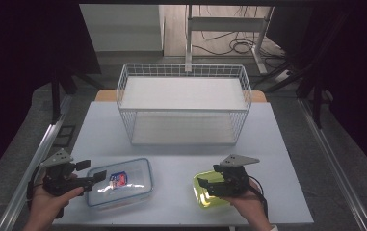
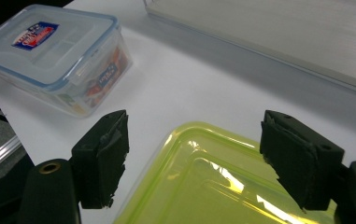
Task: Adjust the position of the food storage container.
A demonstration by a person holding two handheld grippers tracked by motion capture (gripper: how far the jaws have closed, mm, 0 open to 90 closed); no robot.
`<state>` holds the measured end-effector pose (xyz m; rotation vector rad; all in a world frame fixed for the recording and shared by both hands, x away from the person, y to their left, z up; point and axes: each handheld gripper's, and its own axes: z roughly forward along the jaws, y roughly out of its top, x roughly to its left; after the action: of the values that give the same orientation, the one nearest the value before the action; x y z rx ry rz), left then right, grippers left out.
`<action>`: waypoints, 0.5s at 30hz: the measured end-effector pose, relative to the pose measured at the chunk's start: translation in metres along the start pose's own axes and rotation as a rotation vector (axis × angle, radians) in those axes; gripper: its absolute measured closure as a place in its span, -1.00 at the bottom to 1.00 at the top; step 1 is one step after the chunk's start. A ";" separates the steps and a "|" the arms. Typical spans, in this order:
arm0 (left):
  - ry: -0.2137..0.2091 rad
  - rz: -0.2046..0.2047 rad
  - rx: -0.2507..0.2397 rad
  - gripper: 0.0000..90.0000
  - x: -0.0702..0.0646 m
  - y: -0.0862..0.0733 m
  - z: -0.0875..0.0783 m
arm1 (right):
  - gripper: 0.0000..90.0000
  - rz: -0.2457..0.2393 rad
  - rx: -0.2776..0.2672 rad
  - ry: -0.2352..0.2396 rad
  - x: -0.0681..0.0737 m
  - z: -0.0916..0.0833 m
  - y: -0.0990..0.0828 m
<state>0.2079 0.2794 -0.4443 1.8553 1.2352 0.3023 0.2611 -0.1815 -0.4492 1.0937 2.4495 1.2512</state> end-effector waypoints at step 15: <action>0.094 -0.005 0.112 1.00 0.023 -0.028 -0.016 | -0.45 0.009 -0.011 -0.003 -0.001 -0.004 0.002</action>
<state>0.1915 0.3109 -0.4621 1.9515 1.3446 0.3267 0.2615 -0.1838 -0.4455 1.1047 2.4346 1.2636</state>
